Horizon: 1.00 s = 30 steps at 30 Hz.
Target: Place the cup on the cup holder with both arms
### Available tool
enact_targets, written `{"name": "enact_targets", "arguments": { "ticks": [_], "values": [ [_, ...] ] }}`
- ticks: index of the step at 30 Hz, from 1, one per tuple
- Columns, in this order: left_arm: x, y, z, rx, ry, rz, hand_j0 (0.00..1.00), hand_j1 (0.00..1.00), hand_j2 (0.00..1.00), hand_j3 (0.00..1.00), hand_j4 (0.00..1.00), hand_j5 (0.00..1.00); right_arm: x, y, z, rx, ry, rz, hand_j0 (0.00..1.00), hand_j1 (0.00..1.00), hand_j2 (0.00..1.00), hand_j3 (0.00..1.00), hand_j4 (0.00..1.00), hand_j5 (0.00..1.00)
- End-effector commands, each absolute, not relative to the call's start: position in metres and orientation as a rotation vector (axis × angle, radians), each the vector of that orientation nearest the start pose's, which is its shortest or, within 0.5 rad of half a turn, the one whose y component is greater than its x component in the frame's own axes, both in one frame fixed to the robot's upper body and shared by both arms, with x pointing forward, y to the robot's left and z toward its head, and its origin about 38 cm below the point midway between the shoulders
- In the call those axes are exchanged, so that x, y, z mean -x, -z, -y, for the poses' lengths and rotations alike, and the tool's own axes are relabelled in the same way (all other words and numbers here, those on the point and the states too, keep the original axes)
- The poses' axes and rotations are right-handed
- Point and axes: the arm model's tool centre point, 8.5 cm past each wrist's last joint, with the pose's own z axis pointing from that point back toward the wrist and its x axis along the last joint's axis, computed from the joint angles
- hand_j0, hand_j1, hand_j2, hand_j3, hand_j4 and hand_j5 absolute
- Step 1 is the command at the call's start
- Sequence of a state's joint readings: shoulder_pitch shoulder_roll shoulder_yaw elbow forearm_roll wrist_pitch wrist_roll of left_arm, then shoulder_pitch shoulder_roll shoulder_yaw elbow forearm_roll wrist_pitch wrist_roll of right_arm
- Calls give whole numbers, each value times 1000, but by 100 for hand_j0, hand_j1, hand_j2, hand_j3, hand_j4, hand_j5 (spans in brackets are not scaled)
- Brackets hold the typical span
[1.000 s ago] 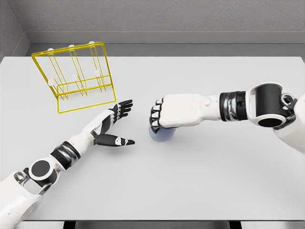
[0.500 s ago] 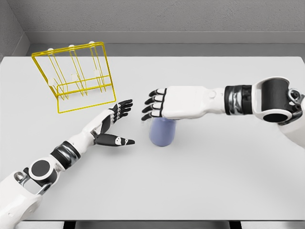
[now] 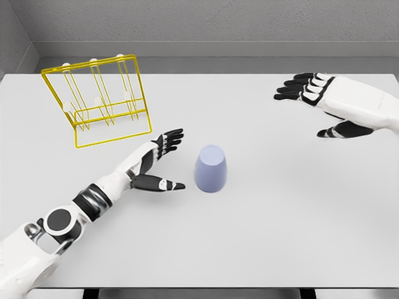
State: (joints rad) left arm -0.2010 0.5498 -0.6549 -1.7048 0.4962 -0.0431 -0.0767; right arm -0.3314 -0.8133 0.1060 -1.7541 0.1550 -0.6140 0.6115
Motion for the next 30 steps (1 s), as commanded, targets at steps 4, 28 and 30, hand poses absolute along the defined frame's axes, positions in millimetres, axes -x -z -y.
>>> {"name": "enact_targets", "arguments": {
  "ticks": [4, 28, 30],
  "values": [
    [-352, -98, -161, 482, 660, 1448, 100, 100, 100, 100, 100, 100, -381, -274, 327, 360, -1689, 1867, 100, 100, 100, 100, 100, 100],
    [-355, -85, -136, 517, 632, 1400, 100, 100, 100, 100, 100, 100, -389, -258, 334, 350, -1634, 1838, 100, 100, 100, 100, 100, 100],
    [-355, -83, -136, 516, 632, 1395, 100, 100, 100, 100, 100, 100, -389, -258, 334, 350, -1634, 1838, 100, 100, 100, 100, 100, 100]
  ]
}}
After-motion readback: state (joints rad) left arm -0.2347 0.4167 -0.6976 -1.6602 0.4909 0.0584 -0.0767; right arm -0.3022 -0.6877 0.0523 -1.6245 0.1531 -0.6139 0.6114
